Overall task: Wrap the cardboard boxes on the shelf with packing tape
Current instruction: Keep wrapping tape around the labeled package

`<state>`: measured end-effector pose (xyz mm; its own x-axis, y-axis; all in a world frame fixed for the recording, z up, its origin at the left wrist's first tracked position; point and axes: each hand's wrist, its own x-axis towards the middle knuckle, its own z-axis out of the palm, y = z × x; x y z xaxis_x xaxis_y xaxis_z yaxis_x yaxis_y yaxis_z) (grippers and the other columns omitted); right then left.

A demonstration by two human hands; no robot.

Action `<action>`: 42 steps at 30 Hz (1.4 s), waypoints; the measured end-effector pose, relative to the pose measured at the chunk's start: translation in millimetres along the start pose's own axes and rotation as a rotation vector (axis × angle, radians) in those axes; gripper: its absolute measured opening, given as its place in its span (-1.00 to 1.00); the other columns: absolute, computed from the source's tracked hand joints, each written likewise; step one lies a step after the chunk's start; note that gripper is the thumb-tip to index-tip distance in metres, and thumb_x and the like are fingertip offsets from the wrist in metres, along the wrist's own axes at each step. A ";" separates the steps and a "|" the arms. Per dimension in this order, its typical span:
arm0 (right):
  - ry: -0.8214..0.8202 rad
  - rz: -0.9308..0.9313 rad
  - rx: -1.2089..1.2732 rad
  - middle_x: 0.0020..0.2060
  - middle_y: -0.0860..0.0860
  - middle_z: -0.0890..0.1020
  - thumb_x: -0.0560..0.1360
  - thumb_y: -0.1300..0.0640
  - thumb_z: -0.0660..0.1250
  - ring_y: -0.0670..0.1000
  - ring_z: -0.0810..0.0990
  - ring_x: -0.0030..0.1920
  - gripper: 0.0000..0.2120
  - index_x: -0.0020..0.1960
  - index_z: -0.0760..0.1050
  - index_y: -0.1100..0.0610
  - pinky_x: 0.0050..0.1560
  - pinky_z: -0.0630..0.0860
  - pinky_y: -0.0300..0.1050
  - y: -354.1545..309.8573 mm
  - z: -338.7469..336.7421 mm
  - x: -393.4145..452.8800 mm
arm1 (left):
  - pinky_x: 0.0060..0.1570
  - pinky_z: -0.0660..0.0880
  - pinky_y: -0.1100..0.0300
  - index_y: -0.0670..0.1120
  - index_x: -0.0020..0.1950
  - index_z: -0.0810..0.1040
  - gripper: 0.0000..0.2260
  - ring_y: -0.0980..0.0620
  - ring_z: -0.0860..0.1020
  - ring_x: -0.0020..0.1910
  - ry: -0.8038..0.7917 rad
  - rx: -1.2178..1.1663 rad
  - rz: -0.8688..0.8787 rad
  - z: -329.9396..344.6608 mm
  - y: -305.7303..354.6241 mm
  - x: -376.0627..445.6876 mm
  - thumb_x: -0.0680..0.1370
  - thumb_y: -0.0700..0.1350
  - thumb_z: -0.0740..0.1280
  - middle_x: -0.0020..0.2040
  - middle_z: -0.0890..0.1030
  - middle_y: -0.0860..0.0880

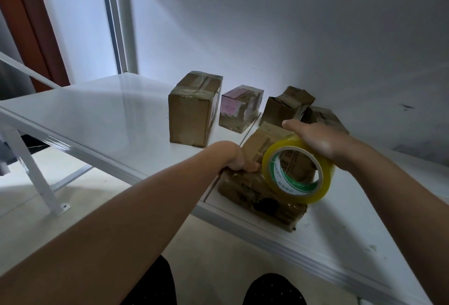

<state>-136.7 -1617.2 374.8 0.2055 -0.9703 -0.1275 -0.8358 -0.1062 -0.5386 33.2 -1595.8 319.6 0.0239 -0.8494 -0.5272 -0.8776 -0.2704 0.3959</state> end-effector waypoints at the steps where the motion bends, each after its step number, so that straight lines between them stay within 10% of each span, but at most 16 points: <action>1: -0.005 -0.003 0.001 0.42 0.13 0.36 0.50 -0.38 0.02 0.19 0.38 0.34 -0.32 0.42 0.35 0.03 0.24 0.31 0.09 -0.2 0.1 0.7 | 0.08 0.49 0.02 -0.20 0.42 0.31 -0.38 -0.15 0.49 0.16 0.012 0.028 0.019 1.0 -0.8 1.2 0.57 0.26 0.13 0.31 0.45 -0.21; 13: -0.009 -0.023 0.011 0.40 0.14 0.39 0.50 -0.37 0.02 0.18 0.41 0.30 -0.34 0.41 0.37 0.03 0.26 0.33 0.11 2.7 -1.2 0.7 | 0.18 0.41 0.01 -0.02 -0.11 0.47 -0.62 0.05 0.52 -0.04 -0.024 -0.238 -0.004 -8.4 -28.8 -4.2 0.59 0.26 0.11 -0.12 0.55 0.04; 26: -0.035 -0.043 0.036 0.35 0.14 0.43 0.46 -0.41 0.05 0.19 0.43 0.26 -0.30 0.39 0.39 0.03 0.19 0.34 0.06 3.4 -1.9 -1.5 | 0.00 0.49 0.07 -0.11 0.19 0.46 -0.55 -0.04 0.49 0.11 0.002 -0.314 -0.011 -3.7 -28.7 6.2 0.55 0.24 0.23 0.08 0.52 -0.07; 30: -0.248 -0.103 0.283 -0.12 0.11 0.67 0.19 -0.48 0.26 0.10 0.65 -0.11 -0.32 -0.03 0.66 0.04 0.05 0.57 0.07 13.8 -12.5 -19.0 | 0.00 0.47 0.07 -0.13 0.25 0.45 -0.53 -0.04 0.48 0.11 -0.011 -0.322 -0.014 -2.9 -28.0 3.5 0.57 0.23 0.20 0.08 0.50 -0.07; 34: -0.362 -0.194 0.588 -0.42 0.10 0.60 0.31 -0.39 0.21 0.07 0.62 -0.34 -0.46 -0.37 0.67 0.04 -0.26 0.60 -0.16 46.8 -4.9 -31.2 | 0.01 0.46 0.06 -0.06 -0.01 0.49 -0.67 0.00 0.51 -0.03 -0.026 -0.334 -0.026 -9.2 -24.9 -3.2 0.57 0.20 0.22 -0.05 0.54 -0.04; 38: -0.365 -0.185 0.706 -0.46 0.10 0.58 -0.01 -0.55 0.40 0.09 0.65 -0.30 -0.21 -0.26 0.64 0.18 -0.15 0.61 -0.09 54.4 0.3 -30.6 | -0.23 0.51 0.21 -0.12 -0.06 0.50 -0.68 -0.01 0.52 -0.18 0.112 -0.369 0.038 -9.2 -1.7 -2.5 0.63 0.10 0.14 -0.03 0.57 -0.11; 42: -0.386 -0.123 0.836 -0.52 0.09 0.53 0.07 -0.45 0.45 0.05 0.59 -0.43 -0.17 0.06 0.59 0.18 -0.11 0.61 -0.01 54.8 4.8 -30.1 | -0.04 0.36 0.07 -0.13 0.26 0.38 -0.57 -0.12 0.52 0.15 0.600 0.006 -0.053 32.1 10.1 12.4 0.62 0.18 0.05 0.19 0.53 -0.13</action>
<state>-186.2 -1592.8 345.1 0.5488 -0.8073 -0.2171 -0.1892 0.1330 -0.9729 9.3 -1594.5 293.0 0.3319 -0.9429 -0.0293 -0.8706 -0.3181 0.3754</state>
